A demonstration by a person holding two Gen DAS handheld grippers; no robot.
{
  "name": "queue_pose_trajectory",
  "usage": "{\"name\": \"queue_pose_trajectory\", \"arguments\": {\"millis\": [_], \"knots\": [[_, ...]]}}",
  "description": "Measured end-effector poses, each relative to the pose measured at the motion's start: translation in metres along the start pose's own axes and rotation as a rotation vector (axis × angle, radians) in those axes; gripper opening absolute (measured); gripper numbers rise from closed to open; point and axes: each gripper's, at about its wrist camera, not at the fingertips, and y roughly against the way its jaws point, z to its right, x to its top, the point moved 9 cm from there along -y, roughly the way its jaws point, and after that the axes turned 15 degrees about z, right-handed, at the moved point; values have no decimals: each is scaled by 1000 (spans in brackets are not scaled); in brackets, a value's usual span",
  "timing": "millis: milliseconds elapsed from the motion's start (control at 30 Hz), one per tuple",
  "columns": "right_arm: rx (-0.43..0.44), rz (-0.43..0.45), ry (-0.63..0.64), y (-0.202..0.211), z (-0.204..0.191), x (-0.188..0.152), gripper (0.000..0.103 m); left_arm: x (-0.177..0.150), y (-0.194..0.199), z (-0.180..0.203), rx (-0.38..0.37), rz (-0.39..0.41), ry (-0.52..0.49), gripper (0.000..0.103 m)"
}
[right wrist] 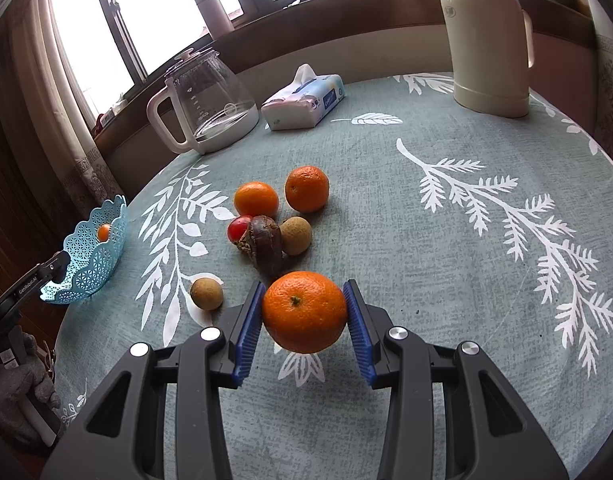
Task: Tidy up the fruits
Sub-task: 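Carry the brown fruit into the blue basket and open the left tool, then carry the mandarin to the blue basket and open the right tool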
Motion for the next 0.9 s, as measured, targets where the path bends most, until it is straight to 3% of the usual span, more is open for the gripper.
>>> {"name": "queue_pose_trajectory", "arguments": {"millis": [233,300,367,767,900], "knots": [[-2,-2,3,-1,1,-1,41,0,-1,-11,27,7,24,46],[-2,-2,3,-1,1,-1,41,2,-1,-13,31,10,31,51],[-2,-2,4,-1,1,-1,41,3,1,-15,40,22,34,65],[1,10,4,2,1,2,41,17,11,-29,67,70,34,90],[1,17,10,4,-1,3,41,27,15,-36,79,94,13,93]]}}
